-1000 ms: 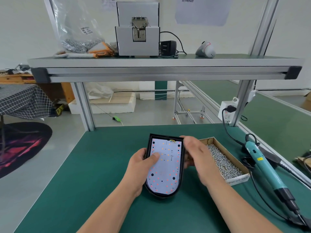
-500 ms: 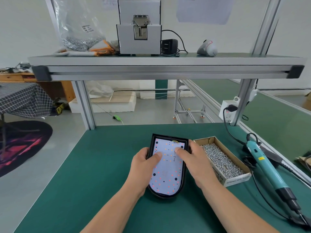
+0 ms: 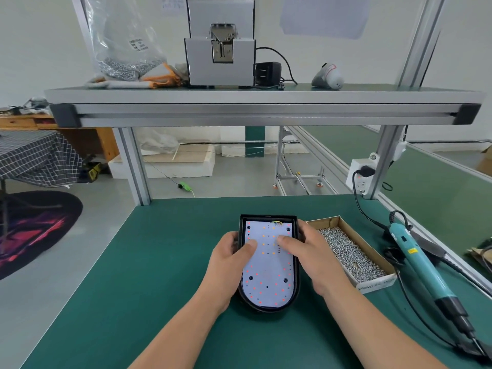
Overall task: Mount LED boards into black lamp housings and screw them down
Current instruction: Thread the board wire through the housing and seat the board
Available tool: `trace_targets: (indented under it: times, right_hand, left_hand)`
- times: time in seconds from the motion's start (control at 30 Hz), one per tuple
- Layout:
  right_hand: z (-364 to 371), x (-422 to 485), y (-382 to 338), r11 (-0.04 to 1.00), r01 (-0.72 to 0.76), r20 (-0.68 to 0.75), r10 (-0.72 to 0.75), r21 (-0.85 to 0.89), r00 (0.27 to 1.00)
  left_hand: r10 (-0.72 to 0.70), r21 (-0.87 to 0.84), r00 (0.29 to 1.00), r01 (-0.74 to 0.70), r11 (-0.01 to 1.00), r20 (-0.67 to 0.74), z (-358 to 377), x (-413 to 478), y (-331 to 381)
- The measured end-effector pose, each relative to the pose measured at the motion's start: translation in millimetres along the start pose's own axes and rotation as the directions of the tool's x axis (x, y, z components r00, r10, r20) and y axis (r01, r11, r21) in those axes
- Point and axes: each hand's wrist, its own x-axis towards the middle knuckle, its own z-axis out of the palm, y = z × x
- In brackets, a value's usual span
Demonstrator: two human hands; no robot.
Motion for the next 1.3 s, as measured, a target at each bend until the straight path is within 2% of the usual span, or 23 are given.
trace_targets:
  times: [0.2,0.37,0.47,0.57,0.67,0.7,0.77,0.83,0.9,0.97,1.0,1.1,1.2,1.3]
  right_hand:
    - [1.5,1.9,-3.9,0.997,0.055,-0.029,-0.056,-0.048,0.998]
    - [-1.2,2.1,-2.2,0.998,0.051,-0.008,-0.051,-0.037,0.999]
    - [-3.1,2.9,-3.7,0.999,0.044,0.004,-0.044,-0.015,0.999]
    - [-8.1,4.7,-2.8,0.998,-0.019,-0.016,0.02,0.057,1.0]
    - [-12.6,6.8,0.3,0.986,-0.107,-0.052,0.114,0.129,0.992]
    - [-13.1,7.1,0.0,0.977,-0.132,-0.062,0.144,0.164,0.988]
    - [-14.5,7.6,-0.9,0.96,-0.159,-0.074,0.181,0.232,0.981]
    - [-16.0,7.3,-1.6,0.946,-0.165,-0.076,0.192,0.278,0.978]
    - [-18.3,7.2,0.0,0.935,-0.17,-0.072,0.202,0.311,0.977]
    - [-20.9,7.7,1.1,0.927,-0.174,-0.068,0.208,0.333,0.976]
    - [-22.9,8.4,1.2,0.927,-0.174,-0.068,0.207,0.332,0.976]
    - [-26.3,9.1,-0.1,0.951,-0.164,-0.041,0.181,0.262,0.983]
    - [-21.7,6.1,-0.1,0.989,-0.142,0.055,0.139,0.046,0.989]
    - [-13.2,1.0,1.5,0.974,-0.201,0.161,0.217,-0.109,0.963]
  left_hand:
    - [0.096,0.164,0.993,-0.084,0.983,-0.064,3.4,2.0,6.7]
    - [0.113,0.143,0.99,-0.101,0.985,-0.081,4.8,0.7,3.2]
    - [0.087,-0.03,0.996,-0.088,0.996,-0.009,4.2,-1.3,1.6]
    - [0.002,-0.222,0.995,0.02,0.975,0.096,2.3,2.5,5.5]
    - [-0.069,-0.35,0.994,0.093,0.932,0.082,-6.1,12.1,4.7]
    - [-0.08,-0.299,0.993,0.101,0.949,0.081,-10.6,14.7,3.2]
    - [-0.065,-0.007,0.994,0.066,0.998,0.09,-20.4,16.0,-0.4]
    - [-0.015,0.235,0.994,-0.011,0.972,0.107,-26.9,16.5,-4.8]
    - [0.086,0.453,0.992,-0.119,0.883,0.093,-32.7,18.0,-6.8]
    - [0.171,0.665,0.981,-0.185,0.724,0.086,-35.5,18.5,-4.9]
    - [0.178,0.697,0.982,-0.172,0.696,0.065,-36.7,18.2,-4.2]
    - [0.145,0.626,0.989,-0.104,0.773,-0.016,-37.4,16.6,-4.2]
    - [0.14,0.612,0.989,-0.086,0.786,-0.04,-34.4,15.1,-2.5]
    - [0.151,0.662,0.986,-0.067,0.746,-0.07,-36.0,15.1,-0.5]
